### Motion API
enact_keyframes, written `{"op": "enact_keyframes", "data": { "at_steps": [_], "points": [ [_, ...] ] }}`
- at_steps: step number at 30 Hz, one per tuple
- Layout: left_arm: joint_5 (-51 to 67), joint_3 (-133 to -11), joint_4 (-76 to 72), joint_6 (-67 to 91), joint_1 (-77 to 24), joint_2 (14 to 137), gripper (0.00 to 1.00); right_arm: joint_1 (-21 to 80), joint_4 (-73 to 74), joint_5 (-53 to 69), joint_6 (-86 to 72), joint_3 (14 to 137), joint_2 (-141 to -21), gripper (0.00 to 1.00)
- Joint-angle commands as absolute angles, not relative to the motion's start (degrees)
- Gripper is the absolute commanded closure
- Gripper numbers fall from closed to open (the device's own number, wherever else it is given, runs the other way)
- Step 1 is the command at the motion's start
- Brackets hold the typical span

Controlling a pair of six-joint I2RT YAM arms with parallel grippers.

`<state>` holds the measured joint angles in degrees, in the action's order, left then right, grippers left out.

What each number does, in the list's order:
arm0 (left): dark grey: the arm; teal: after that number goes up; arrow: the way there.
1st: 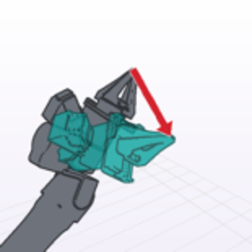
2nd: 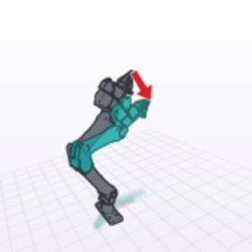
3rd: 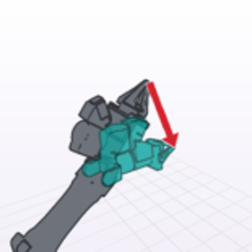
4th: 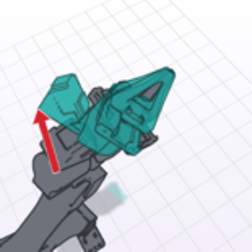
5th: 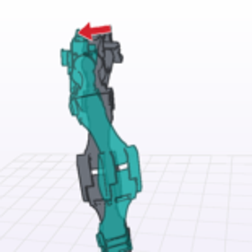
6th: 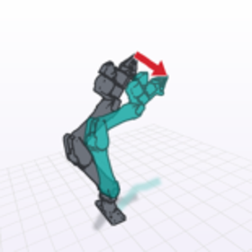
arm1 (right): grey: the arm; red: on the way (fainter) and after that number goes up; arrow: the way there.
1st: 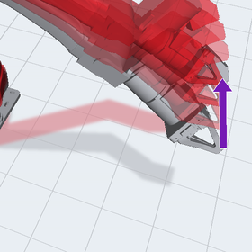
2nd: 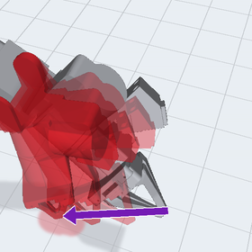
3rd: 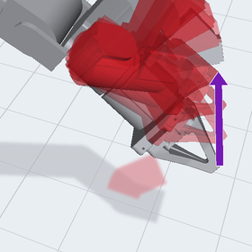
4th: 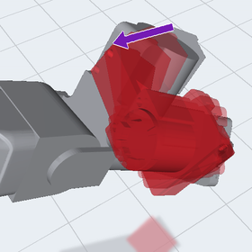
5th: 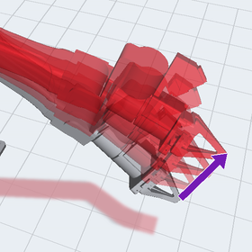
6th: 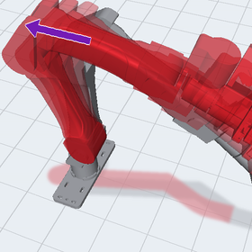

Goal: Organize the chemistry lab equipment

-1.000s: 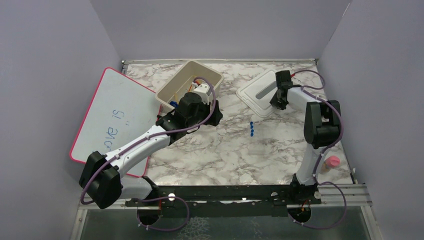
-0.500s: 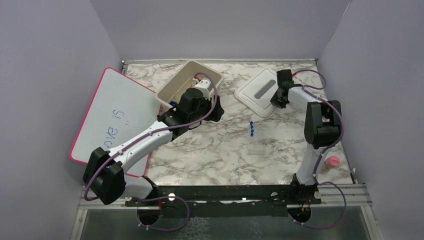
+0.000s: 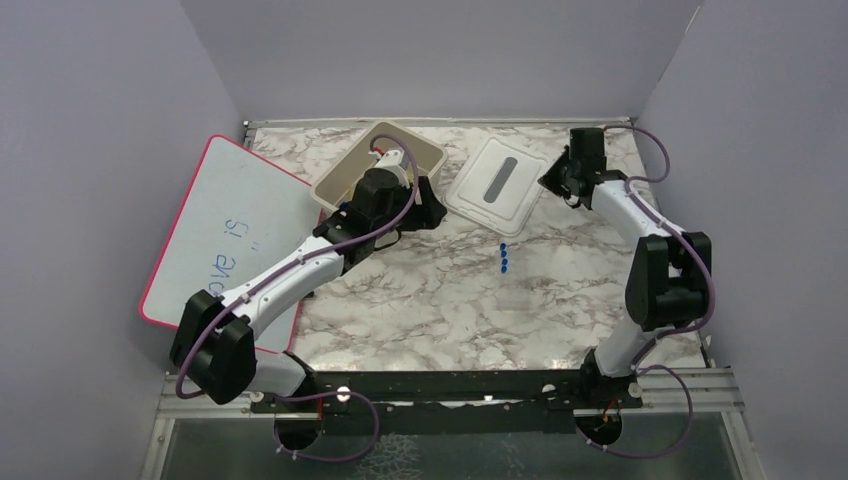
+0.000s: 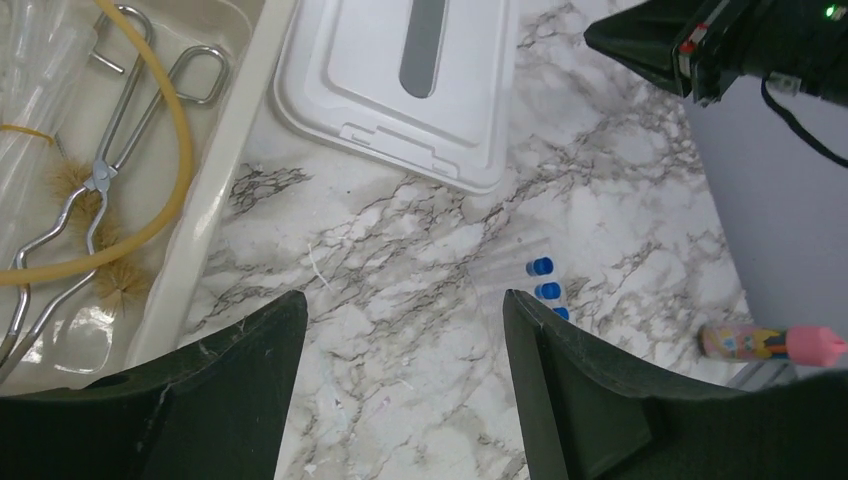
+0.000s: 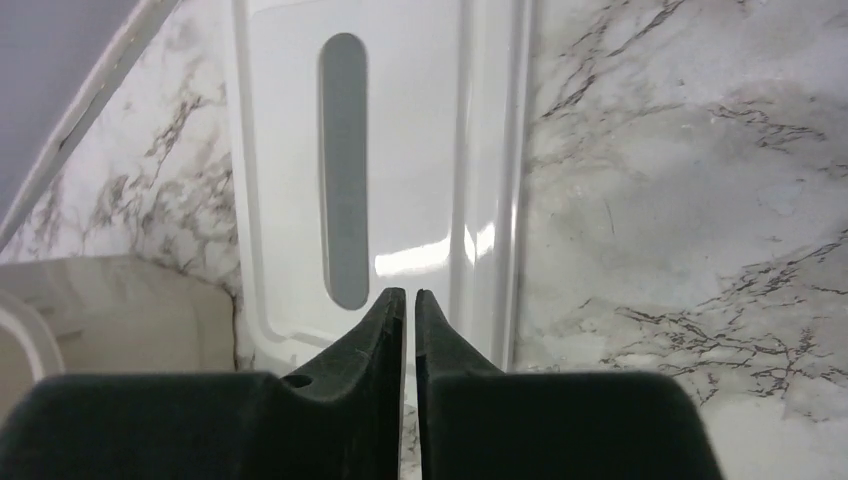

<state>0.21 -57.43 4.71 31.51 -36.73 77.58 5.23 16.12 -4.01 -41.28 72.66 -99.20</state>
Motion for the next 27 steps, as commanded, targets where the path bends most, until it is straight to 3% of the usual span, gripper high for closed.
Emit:
{"op": "enact_keyframes", "data": {
  "at_steps": [1, 7, 12, 16, 27],
  "points": [
    [4.98, -58.49, -2.69, 38.13, -35.22, 77.3, 0.25, 5.01, 11.03, 3.66, -43.36, 69.15, -94.8, 0.91],
    [4.29, -57.73, -3.32, 39.94, -34.98, 77.82, 0.25, 5.15, 15.71, 0.31, -37.96, 70.13, -96.27, 0.87],
    [3.64, -57.05, -3.12, 38.67, -34.98, 77.76, 0.25, 6.56, 19.46, -7.18, -32.59, 73.14, -102.31, 0.67],
    [4.48, -56.82, -2.74, 37.85, -34.98, 78.08, 0.25, 7.41, 20.72, -8.18, -31.16, 76.36, -107.65, 0.59],
    [6.68, -55.47, -2.98, 37.84, -34.98, 78.66, 0.25, 8.6, 23.97, -8.3, -29.49, 83.29, -116.1, 0.55]
  ]
}}
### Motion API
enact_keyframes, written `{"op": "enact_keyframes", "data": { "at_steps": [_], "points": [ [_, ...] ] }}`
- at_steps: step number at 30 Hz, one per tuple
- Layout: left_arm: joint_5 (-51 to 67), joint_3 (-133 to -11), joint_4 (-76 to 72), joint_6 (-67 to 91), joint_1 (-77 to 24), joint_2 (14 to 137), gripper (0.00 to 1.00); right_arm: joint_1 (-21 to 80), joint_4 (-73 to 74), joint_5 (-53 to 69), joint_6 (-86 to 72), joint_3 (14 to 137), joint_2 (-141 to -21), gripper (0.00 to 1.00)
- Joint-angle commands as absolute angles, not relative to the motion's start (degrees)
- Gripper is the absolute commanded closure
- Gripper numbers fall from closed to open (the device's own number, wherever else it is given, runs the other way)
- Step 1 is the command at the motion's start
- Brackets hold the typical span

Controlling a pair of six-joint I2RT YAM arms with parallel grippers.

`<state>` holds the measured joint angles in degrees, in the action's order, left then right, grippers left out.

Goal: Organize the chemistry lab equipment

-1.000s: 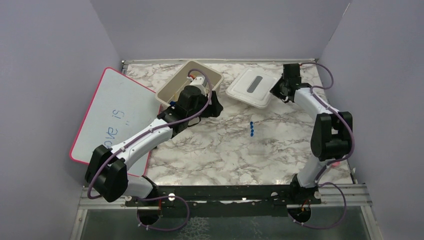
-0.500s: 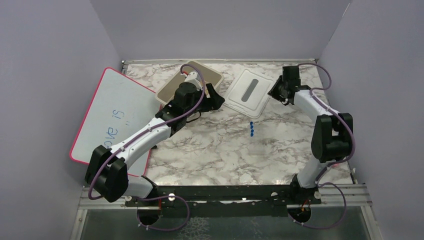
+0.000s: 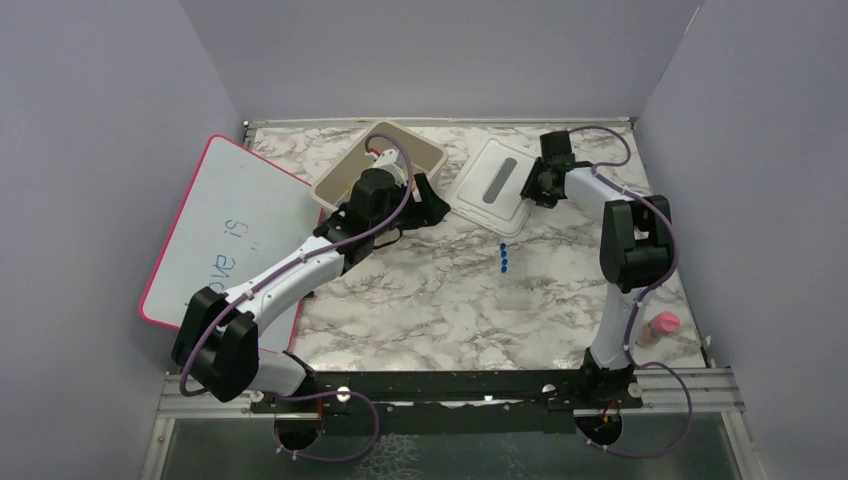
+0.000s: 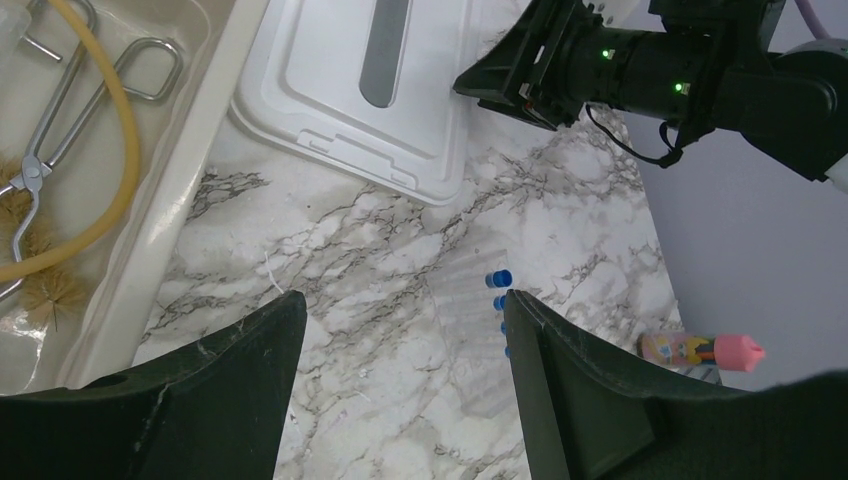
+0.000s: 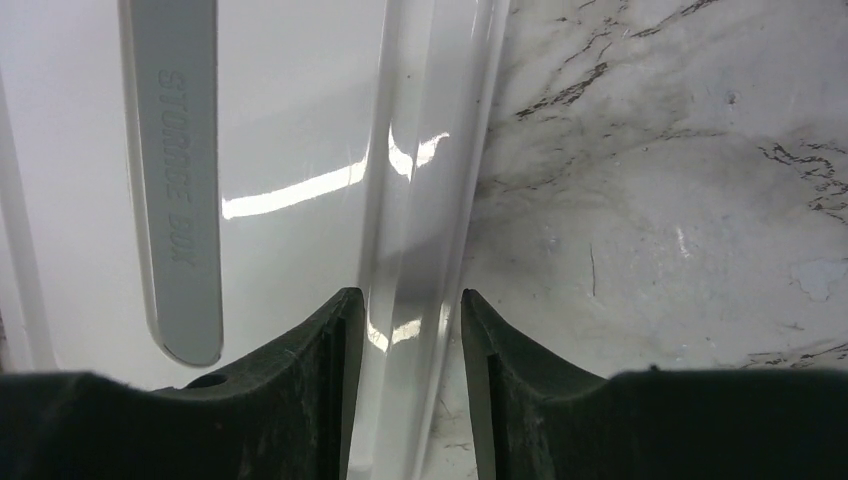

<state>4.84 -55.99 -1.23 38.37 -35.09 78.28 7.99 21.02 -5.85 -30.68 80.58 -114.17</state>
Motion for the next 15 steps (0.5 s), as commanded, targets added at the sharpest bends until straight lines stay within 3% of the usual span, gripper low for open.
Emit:
{"op": "enact_keyframes", "data": {
  "at_steps": [1, 6, 15],
  "points": [
    [6.61, -55.46, -2.92, 37.75, -34.98, 78.72, 0.25, 8.71, 24.89, -9.21, -29.93, 83.68, -116.51, 0.55],
    [6.5, -55.33, -2.55, 37.44, -34.98, 78.77, 0.25, 8.93, 27.46, -12.72, -31.26, 84.44, -117.78, 0.61],
    [6.45, -55.11, -2.53, 37.35, -34.98, 78.8, 0.25, 8.97, 29.33, -11.84, -33.0, 86.11, -121.44, 0.56]
  ]
}}
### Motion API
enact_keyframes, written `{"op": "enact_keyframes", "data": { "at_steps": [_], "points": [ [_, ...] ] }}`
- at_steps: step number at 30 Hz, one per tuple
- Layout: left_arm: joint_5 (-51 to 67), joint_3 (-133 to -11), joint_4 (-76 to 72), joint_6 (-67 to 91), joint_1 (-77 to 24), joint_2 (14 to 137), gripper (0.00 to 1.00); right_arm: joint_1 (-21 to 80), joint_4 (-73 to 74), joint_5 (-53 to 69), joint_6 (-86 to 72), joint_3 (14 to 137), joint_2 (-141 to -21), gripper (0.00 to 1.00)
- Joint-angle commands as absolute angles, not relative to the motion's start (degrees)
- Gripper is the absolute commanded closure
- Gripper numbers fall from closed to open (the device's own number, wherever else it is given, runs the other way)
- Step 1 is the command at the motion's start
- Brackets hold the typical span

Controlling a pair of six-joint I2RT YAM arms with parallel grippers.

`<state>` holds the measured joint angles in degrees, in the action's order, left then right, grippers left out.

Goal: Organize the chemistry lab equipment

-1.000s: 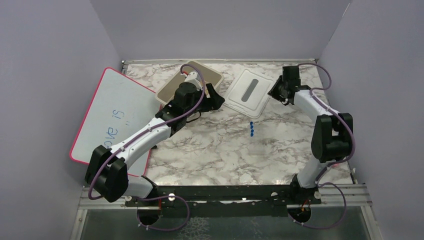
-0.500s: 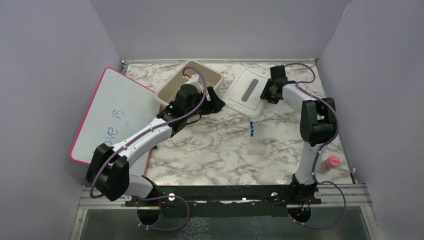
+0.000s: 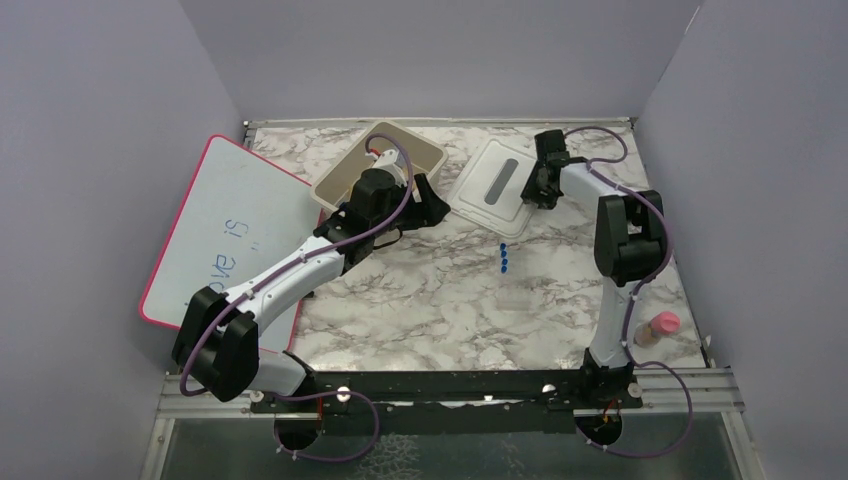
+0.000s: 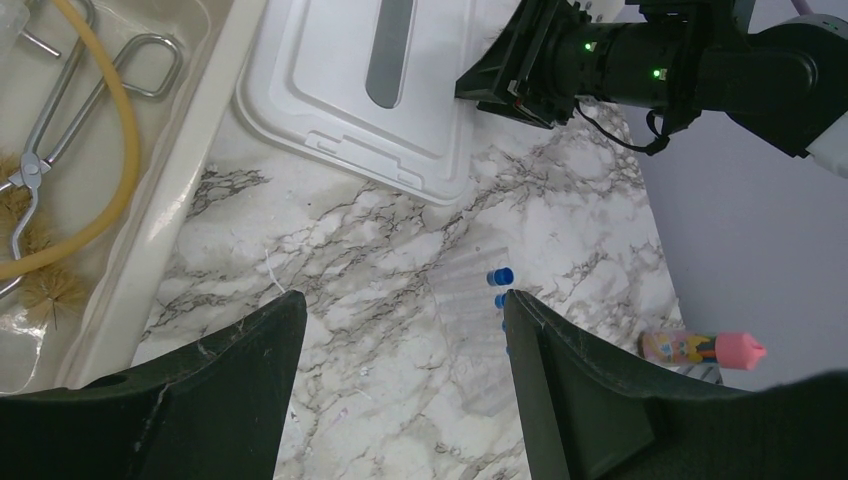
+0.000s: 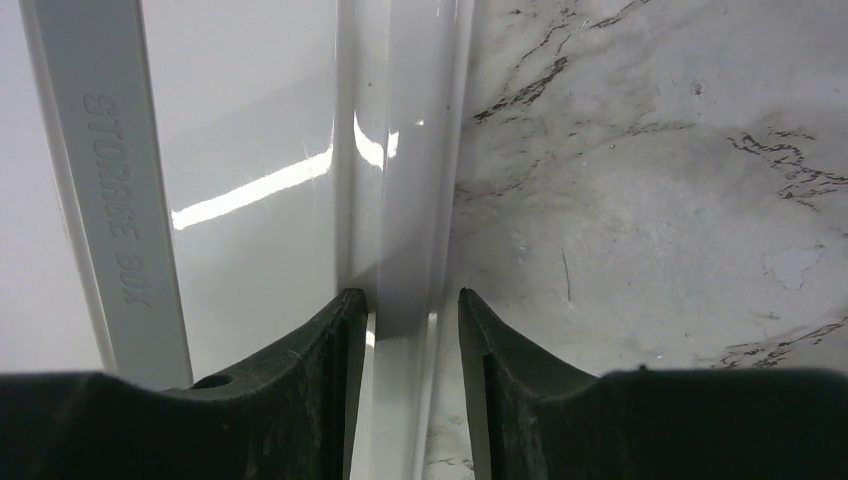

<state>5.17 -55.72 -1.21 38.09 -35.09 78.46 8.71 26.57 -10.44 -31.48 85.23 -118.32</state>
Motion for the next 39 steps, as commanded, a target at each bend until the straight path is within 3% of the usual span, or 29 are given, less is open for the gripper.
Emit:
{"op": "enact_keyframes", "data": {
  "at_steps": [1, 8, 11, 23, 32, 39],
  "points": [
    [6.5, -55.11, -2.55, 37.35, -34.98, 78.81, 0.25, 8.97, 28.98, -11.33, -33.45, 85.79, -121.67, 0.56],
    [7.91, -55.1, -2.68, 37.92, -34.98, 79.17, 0.25, 8.89, 23.95, -8.39, -37.4, 81.86, -120.15, 0.78],
    [8.51, -55.19, -2.98, 38.3, -34.98, 79.8, 0.25, 8.9, 22.91, -8.61, -38.32, 81.2, -118.66, 0.82],
    [10.4, -55.46, -9.54, 44.12, -36.02, 85.97, 0.24, 7.67, 21.27, -5.17, -39.3, 80.25, -111.13, 0.83],
    [-1.48, -56.63, -16.5, 54.57, -40.34, 93.89, 0.24, 5.13, 21.01, 0.35, -40.89, 79.49, -109.31, 0.84],
    [-8.64, -62.18, -19.96, 53.55, -42.87, 101.83, 0.19, 3.09, 18.71, 6.06, -42.01, 76.06, -107.14, 0.84]
  ]
}}
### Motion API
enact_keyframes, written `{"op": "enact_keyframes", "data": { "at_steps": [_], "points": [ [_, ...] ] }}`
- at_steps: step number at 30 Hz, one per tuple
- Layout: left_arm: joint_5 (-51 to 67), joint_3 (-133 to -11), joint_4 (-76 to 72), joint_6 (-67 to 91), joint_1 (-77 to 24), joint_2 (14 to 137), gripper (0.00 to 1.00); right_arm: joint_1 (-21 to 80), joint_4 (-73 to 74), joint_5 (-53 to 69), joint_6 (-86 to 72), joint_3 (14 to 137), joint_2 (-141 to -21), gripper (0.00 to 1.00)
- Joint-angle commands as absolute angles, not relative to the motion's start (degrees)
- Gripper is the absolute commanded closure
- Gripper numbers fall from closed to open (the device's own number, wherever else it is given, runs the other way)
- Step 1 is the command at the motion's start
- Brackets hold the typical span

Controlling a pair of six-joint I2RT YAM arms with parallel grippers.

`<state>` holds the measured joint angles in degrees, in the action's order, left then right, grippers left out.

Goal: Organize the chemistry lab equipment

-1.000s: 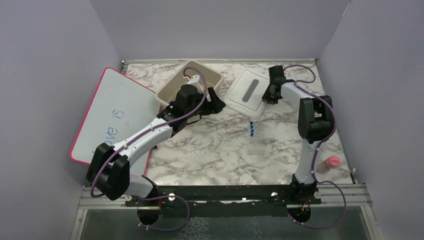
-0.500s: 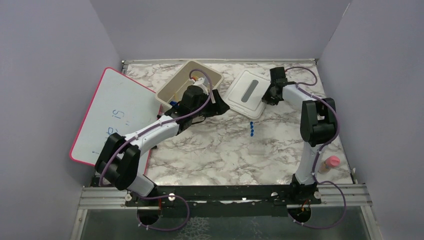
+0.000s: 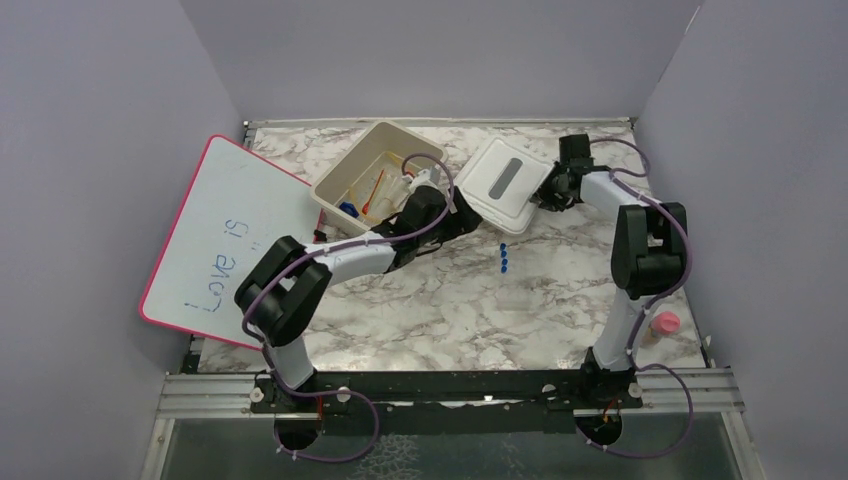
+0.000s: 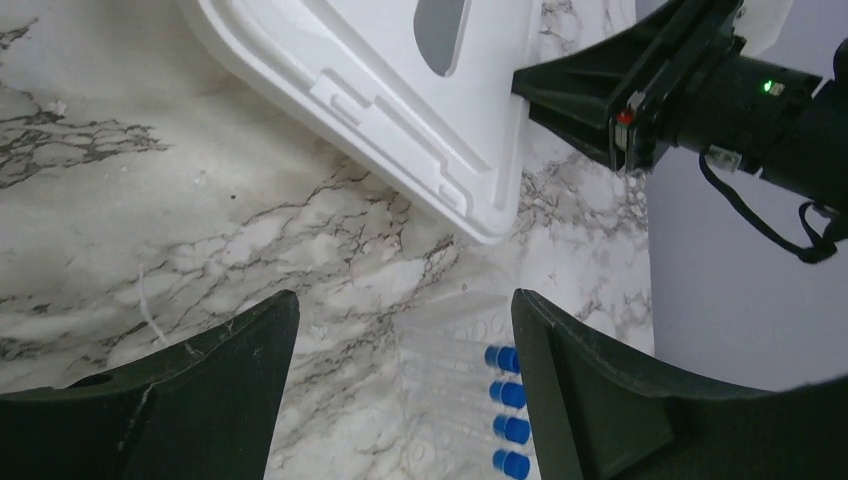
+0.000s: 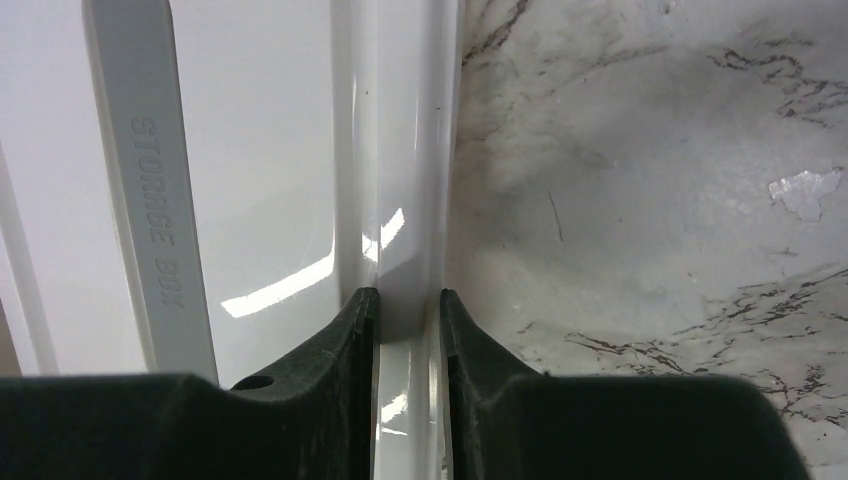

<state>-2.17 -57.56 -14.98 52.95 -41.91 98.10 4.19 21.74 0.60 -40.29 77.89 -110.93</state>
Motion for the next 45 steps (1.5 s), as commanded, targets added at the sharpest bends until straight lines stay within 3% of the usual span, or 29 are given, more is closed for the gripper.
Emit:
{"op": "enact_keyframes", "data": {
  "at_steps": [1, 14, 19, 28, 32, 38, 45],
  "points": [
    [-8.51, -62.99, -20.5, 53.99, -42.87, 102.93, 0.18, 2.75, 18.41, 6.94, -42.28, 75.6, -106.68, 0.85],
    [-10.13, -69.43, -28.01, 55.23, -43.41, 113.3, 0.17, 0.79, 14.64, 15.75, -45.18, 70.68, -103.46, 0.85],
    [-7.02, -71.48, -33.26, 54.28, -43.79, 114.74, 0.33, 0.79, 12.98, 17.93, -46.96, 67.73, -101.48, 0.85],
    [-6.33, -68.75, -38.49, 55.15, -44.38, 111.74, 0.81, 0.79, 11.78, 19.42, -48.4, 65.11, -97.57, 0.84],
    [-6.08, -67.75, -38.76, 52.65, -44.23, 108.38, 1.0, 0.79, 10.73, 19.63, -48.55, 64.24, -94.2, 0.7],
    [-0.3, -65.93, -38.09, 50.37, -41.13, 100.88, 1.0, 0.79, 11.6, 20.5, -45.35, 64.28, -86.83, 0.47],
    [5.77, -67.11, -21.85, 48.69, -33.93, 89.65, 1.0, 0.79, 11.03, 21.62, -42.64, 61.37, -74.39, 0.42]
  ]
}}
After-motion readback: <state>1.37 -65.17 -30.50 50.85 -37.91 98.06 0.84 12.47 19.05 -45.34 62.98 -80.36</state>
